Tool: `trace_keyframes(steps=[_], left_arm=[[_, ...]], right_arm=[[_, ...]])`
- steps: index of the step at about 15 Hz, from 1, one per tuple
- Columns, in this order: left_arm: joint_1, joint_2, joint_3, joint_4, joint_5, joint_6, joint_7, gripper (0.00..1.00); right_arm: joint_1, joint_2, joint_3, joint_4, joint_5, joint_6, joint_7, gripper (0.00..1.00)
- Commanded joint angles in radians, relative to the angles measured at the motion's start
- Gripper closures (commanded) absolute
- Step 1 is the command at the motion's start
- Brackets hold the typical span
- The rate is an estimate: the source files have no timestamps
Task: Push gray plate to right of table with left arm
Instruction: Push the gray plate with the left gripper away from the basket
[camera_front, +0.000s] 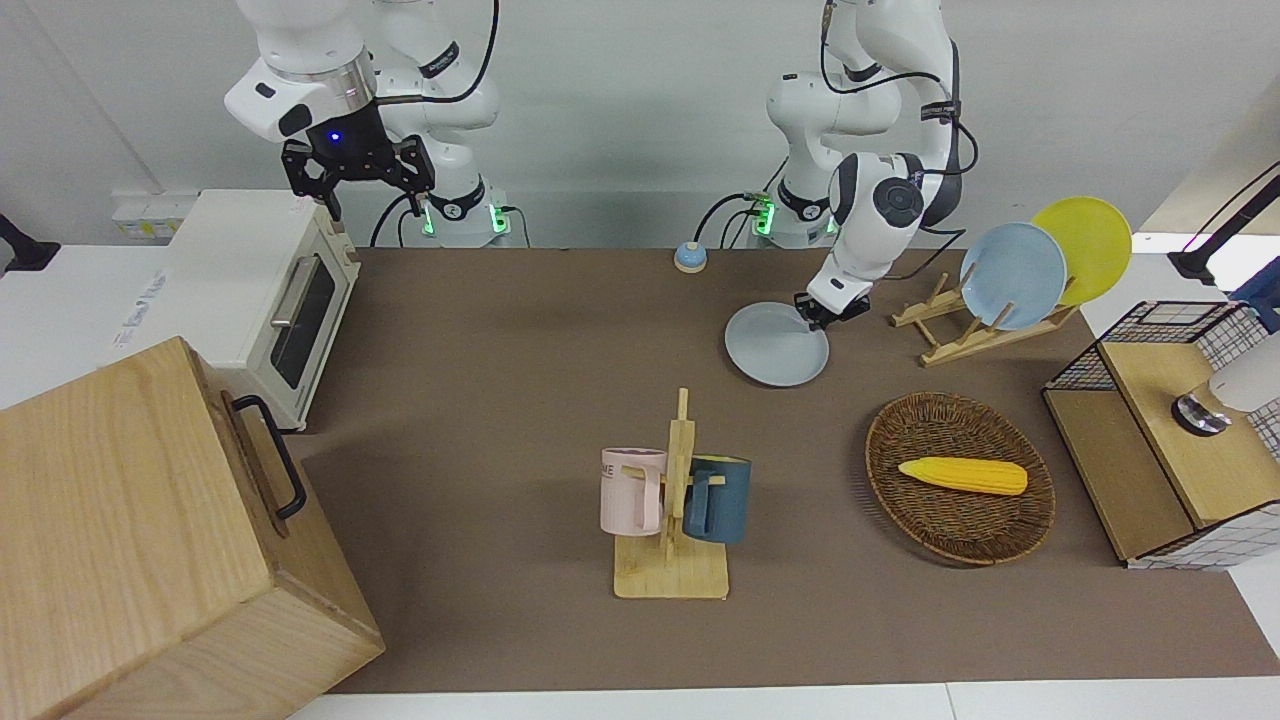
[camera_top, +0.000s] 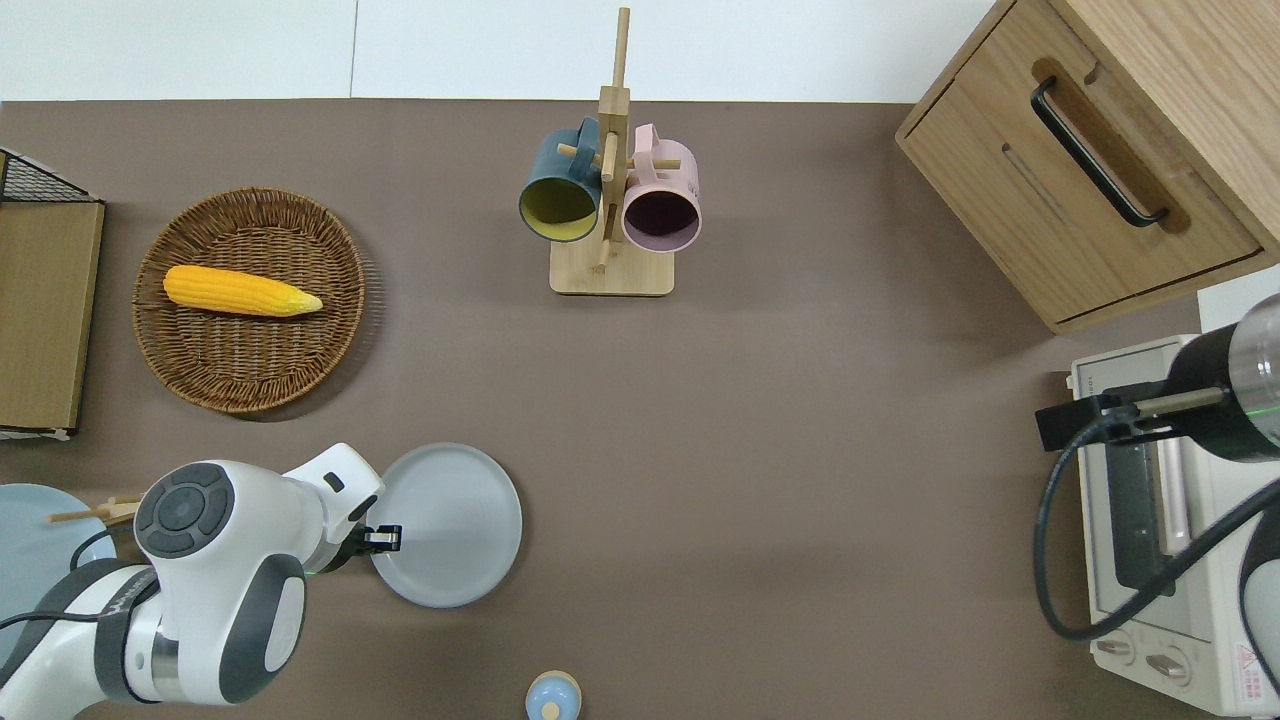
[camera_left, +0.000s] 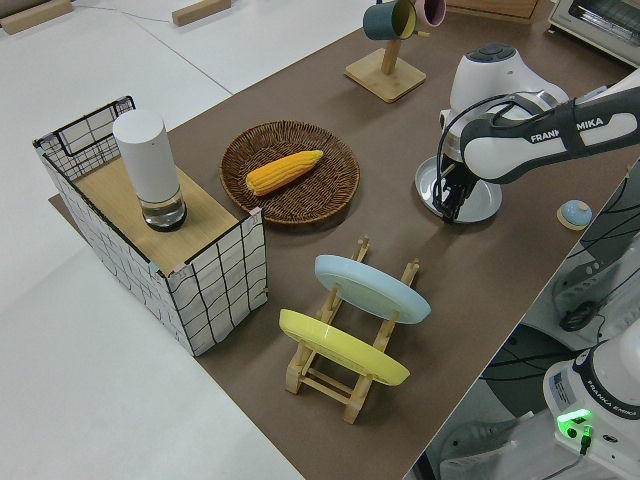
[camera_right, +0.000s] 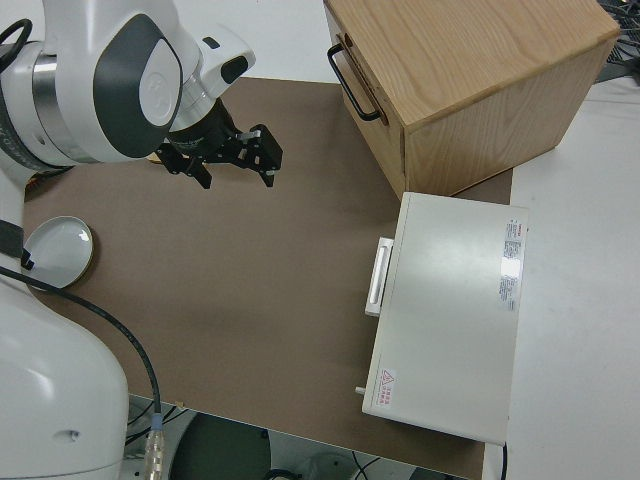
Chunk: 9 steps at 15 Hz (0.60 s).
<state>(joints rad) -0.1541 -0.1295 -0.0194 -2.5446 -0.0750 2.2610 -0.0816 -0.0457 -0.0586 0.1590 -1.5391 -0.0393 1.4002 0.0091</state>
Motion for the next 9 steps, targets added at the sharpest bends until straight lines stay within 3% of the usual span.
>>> trace_keyframes(steps=[1, 9], left_arm=[[-0.044, 0.021, 0.009, -0.02, -0.061, 0.064, -0.036, 1.0], [-0.212, 0.091, 0.007, -0.011, -0.103, 0.184, -0.303, 1.0]], right_arm=[[-0.008, -0.01, 0.005, -0.004, -0.001, -0.012, -0.008, 0.005], [-0.008, -0.01, 0.005, -0.004, 0.001, -0.012, -0.008, 0.005]])
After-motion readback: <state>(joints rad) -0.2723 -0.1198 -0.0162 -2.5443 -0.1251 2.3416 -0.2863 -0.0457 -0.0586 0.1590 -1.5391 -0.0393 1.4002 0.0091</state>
